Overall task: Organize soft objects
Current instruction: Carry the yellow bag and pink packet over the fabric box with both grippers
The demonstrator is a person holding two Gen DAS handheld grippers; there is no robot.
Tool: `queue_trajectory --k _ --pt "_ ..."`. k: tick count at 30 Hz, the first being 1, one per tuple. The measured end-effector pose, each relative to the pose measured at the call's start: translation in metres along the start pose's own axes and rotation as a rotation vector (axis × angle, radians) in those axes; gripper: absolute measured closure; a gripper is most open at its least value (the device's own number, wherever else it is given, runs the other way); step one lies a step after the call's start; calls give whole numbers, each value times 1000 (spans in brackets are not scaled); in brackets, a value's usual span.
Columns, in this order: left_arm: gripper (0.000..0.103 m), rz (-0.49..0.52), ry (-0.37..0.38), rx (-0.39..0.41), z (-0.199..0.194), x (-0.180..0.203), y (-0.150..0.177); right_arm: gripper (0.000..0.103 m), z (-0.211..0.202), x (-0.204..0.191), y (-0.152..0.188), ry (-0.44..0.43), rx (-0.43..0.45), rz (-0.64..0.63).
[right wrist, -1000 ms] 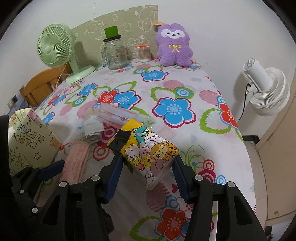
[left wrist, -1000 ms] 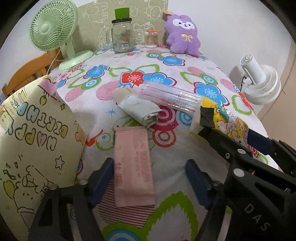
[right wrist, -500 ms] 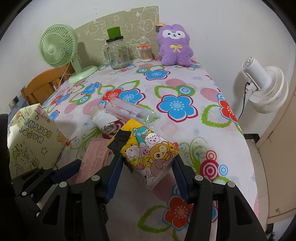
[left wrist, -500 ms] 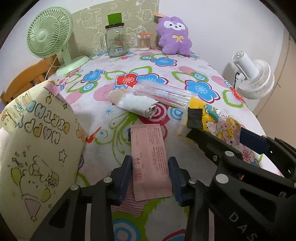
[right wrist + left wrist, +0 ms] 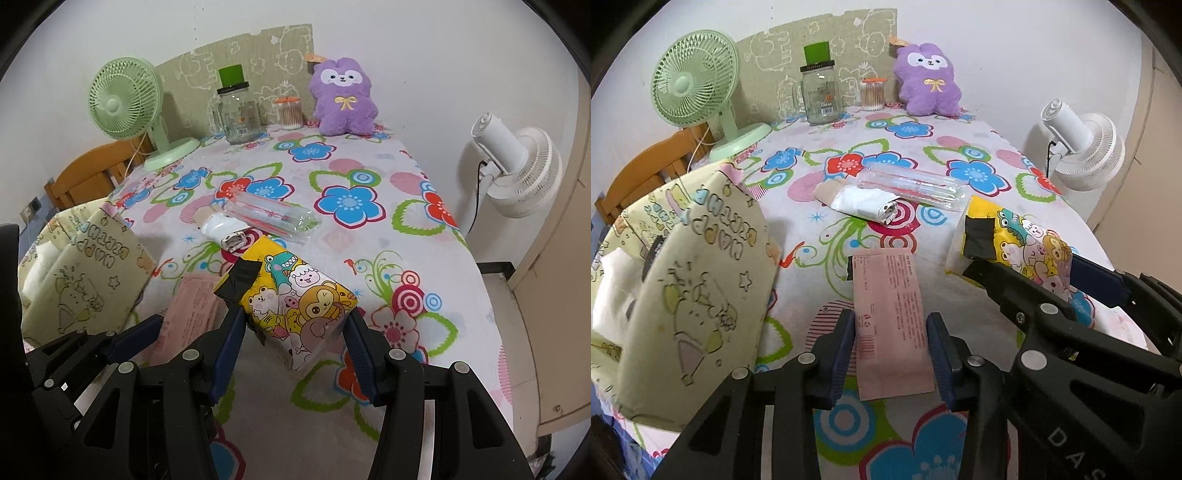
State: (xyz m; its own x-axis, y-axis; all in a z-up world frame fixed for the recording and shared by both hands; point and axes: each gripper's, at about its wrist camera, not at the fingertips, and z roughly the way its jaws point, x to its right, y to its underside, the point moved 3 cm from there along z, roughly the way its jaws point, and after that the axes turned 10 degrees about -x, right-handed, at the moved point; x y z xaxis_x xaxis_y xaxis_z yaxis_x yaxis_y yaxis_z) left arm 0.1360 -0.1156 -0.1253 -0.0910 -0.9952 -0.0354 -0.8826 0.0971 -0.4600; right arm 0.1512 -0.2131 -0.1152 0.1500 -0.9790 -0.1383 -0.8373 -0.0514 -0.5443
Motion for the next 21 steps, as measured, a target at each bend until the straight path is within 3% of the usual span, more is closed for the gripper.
queue_trajectory --k 21 --pt "63 34 40 107 -77 -3 14 46 -79 -21 11 25 126 29"
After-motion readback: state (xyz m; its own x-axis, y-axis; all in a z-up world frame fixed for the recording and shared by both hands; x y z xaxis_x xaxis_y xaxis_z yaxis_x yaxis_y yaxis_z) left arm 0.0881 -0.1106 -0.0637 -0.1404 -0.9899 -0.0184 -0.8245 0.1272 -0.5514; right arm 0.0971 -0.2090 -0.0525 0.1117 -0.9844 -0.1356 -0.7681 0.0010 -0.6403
